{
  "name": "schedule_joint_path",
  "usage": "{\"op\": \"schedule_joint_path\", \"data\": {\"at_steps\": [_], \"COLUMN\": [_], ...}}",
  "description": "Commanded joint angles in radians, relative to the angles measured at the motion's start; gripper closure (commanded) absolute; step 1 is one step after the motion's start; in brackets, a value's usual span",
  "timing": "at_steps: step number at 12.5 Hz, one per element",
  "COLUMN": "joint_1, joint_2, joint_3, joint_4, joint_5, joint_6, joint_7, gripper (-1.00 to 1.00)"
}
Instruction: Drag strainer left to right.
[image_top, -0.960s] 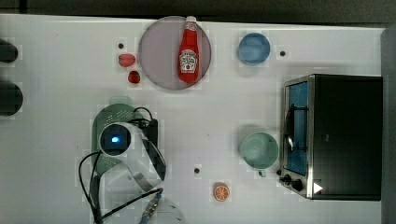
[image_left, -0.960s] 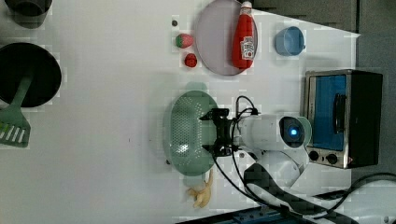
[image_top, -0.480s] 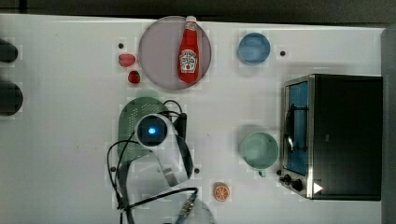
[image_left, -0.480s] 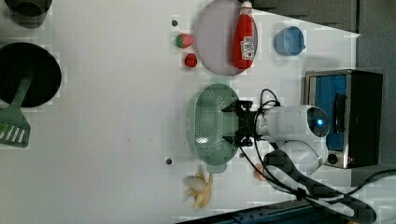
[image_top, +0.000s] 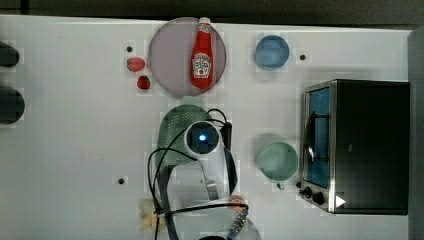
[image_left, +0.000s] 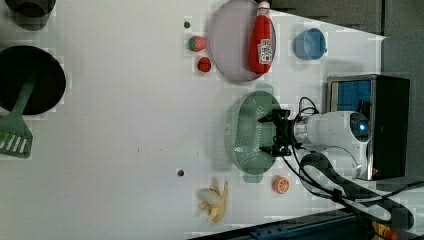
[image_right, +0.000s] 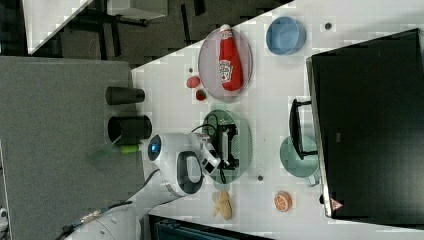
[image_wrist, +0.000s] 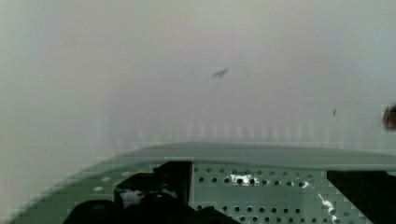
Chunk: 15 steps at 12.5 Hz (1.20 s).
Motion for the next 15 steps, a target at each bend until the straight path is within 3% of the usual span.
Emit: {"op": "schedule_joint_path", "data": {"at_steps": [1,9,12,15], "joint_1": [-0.022,-0.026,-0.026,-0.026], "joint_2": [-0.040,-0.042,-0.063,-0.163], "joint_3": [-0.026,-0.158,-0.127,-0.085], "joint_4": [0.005,0.012,0.011,0.017], "joint_5": [0.008,0.008,0.008,0.013], "joint_6": [0.008,0.008,0.001,-0.088], "joint_7": [-0.115,-0.254,-0.278,-0.426], "gripper": [-1.00,-1.00,-1.00,-1.00]}}
